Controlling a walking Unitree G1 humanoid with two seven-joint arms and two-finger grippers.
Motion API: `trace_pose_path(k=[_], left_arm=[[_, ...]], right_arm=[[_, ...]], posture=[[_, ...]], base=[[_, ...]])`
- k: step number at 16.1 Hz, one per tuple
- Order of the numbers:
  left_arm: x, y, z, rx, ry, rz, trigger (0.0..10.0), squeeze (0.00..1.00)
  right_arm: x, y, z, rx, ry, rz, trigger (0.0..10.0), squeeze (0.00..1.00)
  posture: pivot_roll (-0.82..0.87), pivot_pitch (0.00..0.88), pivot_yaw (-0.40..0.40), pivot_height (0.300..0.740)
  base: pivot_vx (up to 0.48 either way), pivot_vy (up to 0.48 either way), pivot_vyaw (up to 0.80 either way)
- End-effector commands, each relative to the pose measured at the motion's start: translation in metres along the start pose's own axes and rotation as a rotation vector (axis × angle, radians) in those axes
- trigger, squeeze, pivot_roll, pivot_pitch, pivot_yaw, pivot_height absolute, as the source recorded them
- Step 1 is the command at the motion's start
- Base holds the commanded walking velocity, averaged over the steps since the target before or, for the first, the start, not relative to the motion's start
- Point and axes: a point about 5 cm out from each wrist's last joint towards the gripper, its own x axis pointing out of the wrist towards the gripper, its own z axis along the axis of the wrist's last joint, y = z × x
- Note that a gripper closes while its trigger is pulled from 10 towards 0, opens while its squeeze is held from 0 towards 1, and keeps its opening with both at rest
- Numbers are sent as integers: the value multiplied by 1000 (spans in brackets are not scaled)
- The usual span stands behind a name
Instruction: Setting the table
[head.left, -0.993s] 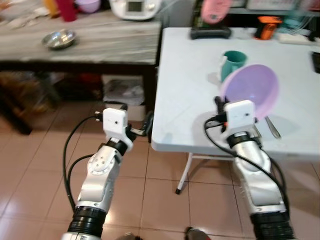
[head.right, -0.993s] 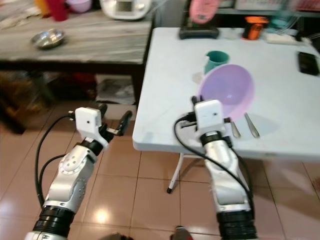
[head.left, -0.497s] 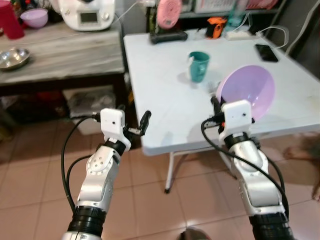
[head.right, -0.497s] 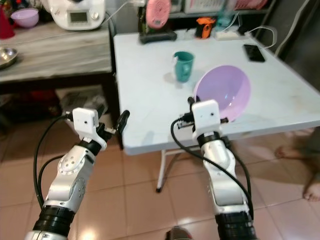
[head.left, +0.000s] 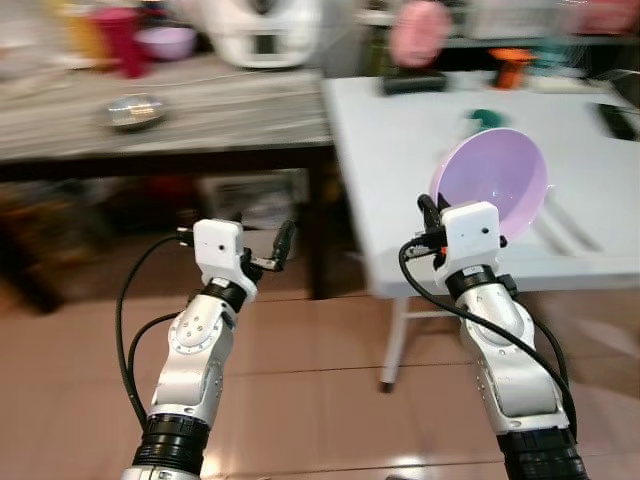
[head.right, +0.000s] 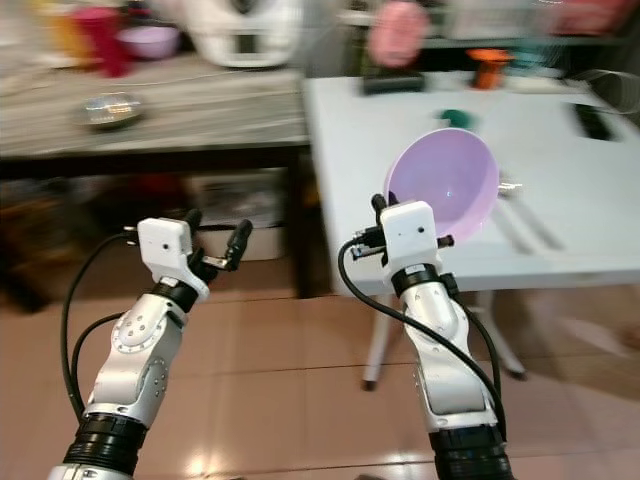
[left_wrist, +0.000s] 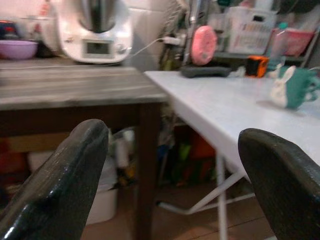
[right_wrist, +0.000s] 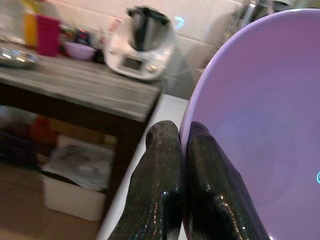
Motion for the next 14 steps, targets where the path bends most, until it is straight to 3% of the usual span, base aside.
trace_pose_path(k=[1,6,8,14], left_arm=[[2,-7,-1,4,6,-18,10000,0],[2,-7,-2,10,7,-11,10000,0],[2,-5,0,40,-11,4,10000,0],[0,-1,-2,22,8,1,10000,0]], right_arm=[[-1,-7,2,-10,-8,-21,10000,0],[-1,-7,0,-5,-3,-22,10000,0],[-1,-7,-1,-7,-1,-24,10000,0],[-1,-7,-1,-16,-4,-19,10000,0]], posture=[[-206,83,43,740],[-203,84,43,740],[-203,85,43,740],[-204,84,40,740]], base=[[0,386,0],[0,388,0],[0,0,0],[0,0,78]])
